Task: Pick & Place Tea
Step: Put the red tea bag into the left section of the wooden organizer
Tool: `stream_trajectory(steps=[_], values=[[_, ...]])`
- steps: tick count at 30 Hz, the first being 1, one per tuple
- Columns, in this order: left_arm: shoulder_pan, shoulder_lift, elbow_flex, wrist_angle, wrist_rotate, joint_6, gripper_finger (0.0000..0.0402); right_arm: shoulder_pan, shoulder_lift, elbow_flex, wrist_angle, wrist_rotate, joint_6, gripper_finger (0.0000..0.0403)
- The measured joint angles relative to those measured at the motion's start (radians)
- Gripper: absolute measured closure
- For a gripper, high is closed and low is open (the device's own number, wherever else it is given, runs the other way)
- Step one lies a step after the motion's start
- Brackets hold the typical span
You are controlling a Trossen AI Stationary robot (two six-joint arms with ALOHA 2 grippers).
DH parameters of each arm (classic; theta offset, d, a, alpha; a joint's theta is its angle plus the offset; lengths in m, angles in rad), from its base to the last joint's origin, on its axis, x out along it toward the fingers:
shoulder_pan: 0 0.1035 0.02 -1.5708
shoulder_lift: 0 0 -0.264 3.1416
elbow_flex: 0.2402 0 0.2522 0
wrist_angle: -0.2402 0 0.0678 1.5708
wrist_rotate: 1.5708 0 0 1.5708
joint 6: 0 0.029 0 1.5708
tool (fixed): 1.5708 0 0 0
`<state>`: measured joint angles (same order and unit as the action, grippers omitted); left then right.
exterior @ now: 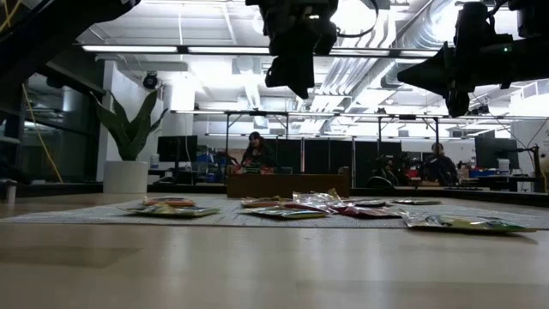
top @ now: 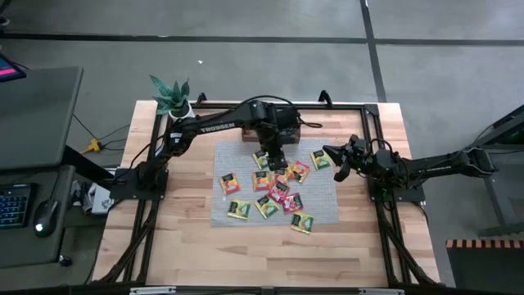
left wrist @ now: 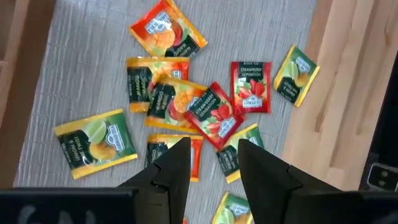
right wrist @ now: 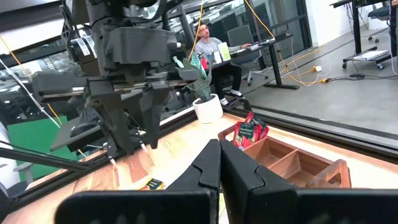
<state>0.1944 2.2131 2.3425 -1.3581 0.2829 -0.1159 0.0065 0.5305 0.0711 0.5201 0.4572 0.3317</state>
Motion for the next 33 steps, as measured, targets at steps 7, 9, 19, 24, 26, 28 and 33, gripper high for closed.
stream_trajectory(steps=[7, 9, 19, 24, 26, 28, 33], values=[[-0.016, -0.032, 0.001, 0.041, -0.012, -0.064, 0.0270, 0.000, 0.000, 0.000, 0.000, 0.000, 0.000, 0.0402], [-0.035, -0.025, -0.003, 0.049, -0.024, -0.070, 0.0270, 0.000, 0.000, 0.000, -0.003, 0.000, 0.000, 0.0402], [-0.114, -0.030, -0.143, 0.179, -0.064, -0.175, 0.0270, 0.000, 0.000, 0.000, -0.003, 0.000, 0.000, 0.0402], [-0.141, -0.095, -0.274, 0.278, -0.028, -0.205, 0.0270, 0.000, 0.000, 0.000, -0.003, 0.000, 0.000, 0.0402], [-0.150, -0.110, -0.335, 0.340, -0.008, -0.230, 0.0270, 0.000, 0.000, 0.000, -0.003, 0.000, 0.000, 0.0402], [-0.150, -0.131, -0.393, 0.414, -0.013, -0.247, 0.0270, 0.000, 0.000, 0.000, -0.003, 0.000, 0.000, 0.0402], [-0.148, -0.212, -0.543, 0.555, -0.007, -0.287, 0.0270, 0.000, 0.000, 0.000, -0.007, 0.000, 0.000, 0.0402]])
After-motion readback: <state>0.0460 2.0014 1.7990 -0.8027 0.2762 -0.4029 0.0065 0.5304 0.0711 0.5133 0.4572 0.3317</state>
